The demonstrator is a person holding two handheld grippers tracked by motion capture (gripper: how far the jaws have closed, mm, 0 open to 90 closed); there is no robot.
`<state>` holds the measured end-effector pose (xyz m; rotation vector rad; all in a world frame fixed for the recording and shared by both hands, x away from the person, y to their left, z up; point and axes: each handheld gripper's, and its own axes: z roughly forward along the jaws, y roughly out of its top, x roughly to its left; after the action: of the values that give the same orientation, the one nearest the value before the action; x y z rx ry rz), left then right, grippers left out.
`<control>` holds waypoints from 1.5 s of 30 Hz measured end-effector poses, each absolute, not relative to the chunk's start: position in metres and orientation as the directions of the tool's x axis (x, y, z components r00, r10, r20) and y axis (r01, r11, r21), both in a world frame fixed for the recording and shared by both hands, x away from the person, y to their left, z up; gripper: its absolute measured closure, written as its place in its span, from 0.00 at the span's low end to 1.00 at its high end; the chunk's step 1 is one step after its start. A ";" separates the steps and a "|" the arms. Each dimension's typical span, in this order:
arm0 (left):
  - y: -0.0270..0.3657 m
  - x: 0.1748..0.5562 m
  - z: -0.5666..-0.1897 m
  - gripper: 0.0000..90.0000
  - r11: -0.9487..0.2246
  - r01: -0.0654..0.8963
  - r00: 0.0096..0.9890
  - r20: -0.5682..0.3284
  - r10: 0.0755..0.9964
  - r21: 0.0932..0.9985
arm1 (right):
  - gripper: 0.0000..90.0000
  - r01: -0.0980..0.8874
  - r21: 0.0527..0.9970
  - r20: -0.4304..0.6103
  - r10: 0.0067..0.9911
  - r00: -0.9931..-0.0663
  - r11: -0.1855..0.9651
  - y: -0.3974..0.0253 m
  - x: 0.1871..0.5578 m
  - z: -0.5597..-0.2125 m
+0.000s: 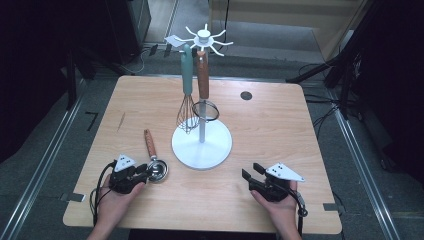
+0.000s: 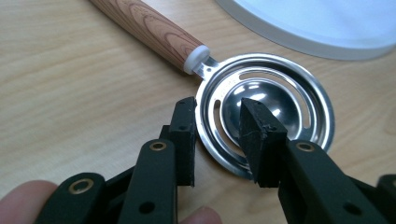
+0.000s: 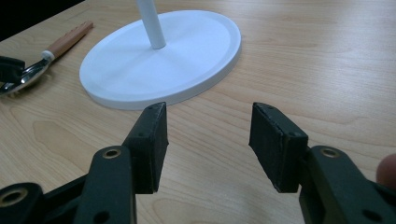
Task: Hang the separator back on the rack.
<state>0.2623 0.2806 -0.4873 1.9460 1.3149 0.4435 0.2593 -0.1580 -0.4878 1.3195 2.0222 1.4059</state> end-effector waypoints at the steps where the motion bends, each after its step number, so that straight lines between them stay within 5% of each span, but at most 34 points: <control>1: 0.280 0.260 -0.487 0.74 -0.212 0.649 0.425 -0.117 0.898 0.730 | 0.53 0.492 0.868 0.218 0.834 -0.507 0.072 -0.158 0.259 -0.488; 7: 0.273 0.251 -0.487 0.70 -0.235 0.646 0.459 -0.125 0.880 0.726 | 0.54 0.491 0.868 0.215 0.837 -0.503 0.072 -0.160 0.259 -0.486; 14: 0.273 0.257 -0.490 0.52 -0.208 0.639 0.474 -0.166 0.865 0.740 | 0.54 0.488 0.871 0.219 0.834 -0.506 0.067 -0.160 0.258 -0.486; 25: 0.268 0.256 -0.489 0.64 -0.223 0.648 0.514 -0.202 0.833 0.728 | 0.61 0.489 0.869 0.226 0.822 -0.523 0.073 -0.157 0.257 -0.485; 45: 0.230 0.237 -0.491 0.68 -0.271 0.636 0.570 -0.204 0.796 0.722 | 0.60 0.471 0.875 0.196 0.811 -0.551 0.109 -0.144 0.247 -0.480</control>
<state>0.2373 0.2295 -0.4907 2.0013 1.1454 0.2522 0.2474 -0.1437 -0.4803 1.2569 2.0596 1.4208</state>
